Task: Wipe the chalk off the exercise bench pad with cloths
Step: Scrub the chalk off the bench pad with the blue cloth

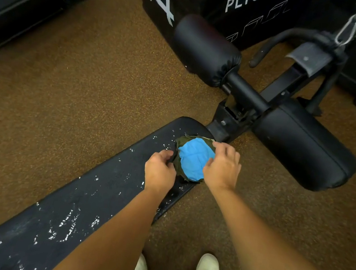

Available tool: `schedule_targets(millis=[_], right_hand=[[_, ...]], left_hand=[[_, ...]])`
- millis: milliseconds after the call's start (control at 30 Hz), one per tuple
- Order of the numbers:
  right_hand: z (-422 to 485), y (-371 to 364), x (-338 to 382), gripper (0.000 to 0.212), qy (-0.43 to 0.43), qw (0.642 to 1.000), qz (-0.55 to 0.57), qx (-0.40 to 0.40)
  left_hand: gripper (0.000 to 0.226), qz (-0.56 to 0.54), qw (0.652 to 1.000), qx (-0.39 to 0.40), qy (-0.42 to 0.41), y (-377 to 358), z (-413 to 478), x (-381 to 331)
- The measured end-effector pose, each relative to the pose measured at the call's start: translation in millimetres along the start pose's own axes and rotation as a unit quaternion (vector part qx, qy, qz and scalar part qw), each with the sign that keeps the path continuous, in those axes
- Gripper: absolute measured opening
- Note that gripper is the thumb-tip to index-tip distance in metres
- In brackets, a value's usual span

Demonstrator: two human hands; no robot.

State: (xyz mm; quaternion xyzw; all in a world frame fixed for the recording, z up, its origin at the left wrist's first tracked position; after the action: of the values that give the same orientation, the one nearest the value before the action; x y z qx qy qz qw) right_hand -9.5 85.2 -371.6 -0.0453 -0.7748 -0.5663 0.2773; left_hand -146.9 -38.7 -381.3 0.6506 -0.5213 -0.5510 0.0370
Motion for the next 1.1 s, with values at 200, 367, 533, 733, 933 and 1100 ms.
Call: schedule_targets(millis=[200,367,533,733,933,1100], right_hand=[[-6.0,-33.0,17.0,0.052,0.101,0.988,-0.108,0.043],[-2.0,-56.9,15.3,0.058,0.098,0.983,-0.134,0.083],[-3.3,-74.8,21.1,0.053,0.097,0.985,-0.126,0.067],[1.5,-72.5,6.7,0.052,0.122,0.979,-0.161,0.033],[4.2,-89.5,29.8,0.059,0.106,0.979,-0.174,0.029],[-4.4,-81.4,5.7,0.053,0.186,0.965,-0.184,0.023]], left_hand=[[0.04,0.201,0.969,-0.064,-0.127,9.0,3.0,19.1],[0.049,0.271,0.951,-0.078,-0.128,10.3,7.4,41.4],[0.051,0.318,0.935,-0.074,-0.139,9.0,12.5,56.0],[0.052,0.298,0.943,-0.065,-0.133,7.8,17.7,67.1],[0.064,0.324,0.93,-0.061,-0.162,10.4,22.9,73.1],[0.059,0.312,0.934,-0.075,-0.16,8.3,21.4,75.5]])
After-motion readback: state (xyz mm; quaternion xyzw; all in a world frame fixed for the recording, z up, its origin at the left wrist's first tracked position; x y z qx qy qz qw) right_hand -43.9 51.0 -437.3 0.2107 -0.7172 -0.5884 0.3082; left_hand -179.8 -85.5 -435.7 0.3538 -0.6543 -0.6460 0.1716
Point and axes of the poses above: each hand's wrist, its own z-axis towards the middle knuckle, its own y-axis out of the back of the hand, x = y × z, the point moved 7 cm from there along z, towards the middle knuckle, and after that the axes turned 1 degree about z, right-handed, at the moved point
